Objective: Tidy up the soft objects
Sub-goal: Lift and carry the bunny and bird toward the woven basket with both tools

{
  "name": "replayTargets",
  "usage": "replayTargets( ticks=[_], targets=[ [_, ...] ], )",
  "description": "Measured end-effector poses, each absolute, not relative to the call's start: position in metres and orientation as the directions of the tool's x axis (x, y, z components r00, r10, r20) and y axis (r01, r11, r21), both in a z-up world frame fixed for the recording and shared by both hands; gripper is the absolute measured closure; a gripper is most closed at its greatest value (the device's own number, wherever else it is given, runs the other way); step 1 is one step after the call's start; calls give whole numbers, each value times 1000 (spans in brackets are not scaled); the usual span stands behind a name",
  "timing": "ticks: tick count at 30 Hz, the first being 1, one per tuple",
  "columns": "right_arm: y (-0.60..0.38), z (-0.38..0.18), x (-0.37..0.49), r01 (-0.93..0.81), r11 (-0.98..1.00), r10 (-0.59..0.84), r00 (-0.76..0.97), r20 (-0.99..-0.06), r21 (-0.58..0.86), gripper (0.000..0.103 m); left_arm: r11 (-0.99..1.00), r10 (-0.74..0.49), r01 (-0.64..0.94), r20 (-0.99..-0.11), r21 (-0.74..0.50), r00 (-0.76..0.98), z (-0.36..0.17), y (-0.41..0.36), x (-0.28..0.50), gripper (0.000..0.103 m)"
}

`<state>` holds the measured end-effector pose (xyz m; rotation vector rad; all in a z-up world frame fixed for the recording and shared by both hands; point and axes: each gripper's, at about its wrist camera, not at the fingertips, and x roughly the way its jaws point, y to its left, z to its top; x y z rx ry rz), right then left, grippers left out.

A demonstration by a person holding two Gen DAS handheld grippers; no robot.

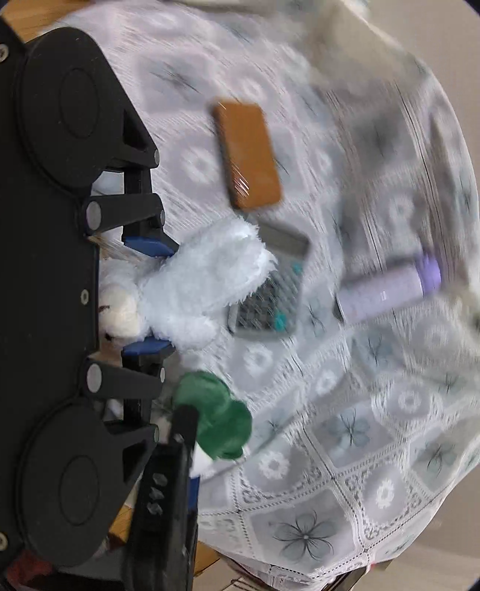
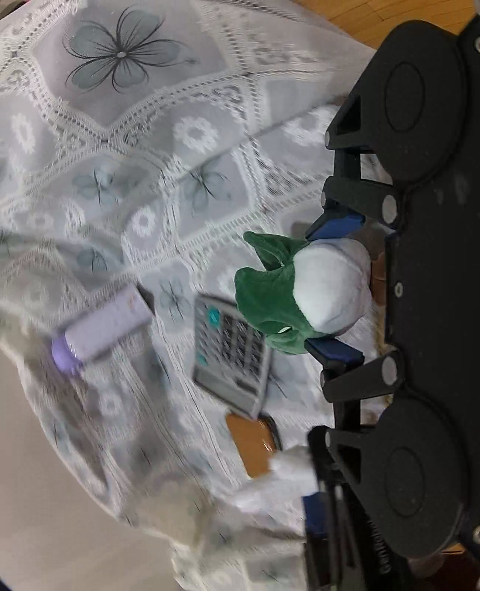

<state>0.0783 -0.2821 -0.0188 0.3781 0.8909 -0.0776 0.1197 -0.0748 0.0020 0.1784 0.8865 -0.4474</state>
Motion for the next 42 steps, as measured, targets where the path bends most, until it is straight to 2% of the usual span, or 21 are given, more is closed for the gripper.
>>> replayTargets(
  ticks=[9,16,21,26,37,42],
  targets=[
    [-239,9,18,94,940,183,672,-717,328,47,956,-228,288,-761,-57,607,5,-17,69,56],
    [-223,22,-25,38,932,240,682,-691,361,47,962,-228,261,-763,-80,606,-3,-9,39,55],
    [-220,25,-47,51,933,230,676,-700,355,47,964,-216,258,-767,-69,604,-10,-4,22,55],
    [-221,20,-46,63,929,234,661,-713,364,47,975,-198,203,-765,-89,614,-5,22,13,54],
    [-210,15,-44,34,932,259,636,-727,362,47,984,-70,164,-683,74,727,48,53,3,54],
    [-207,11,-43,34,937,251,628,-737,348,47,977,-133,212,-721,20,680,33,36,15,54]
  ],
)
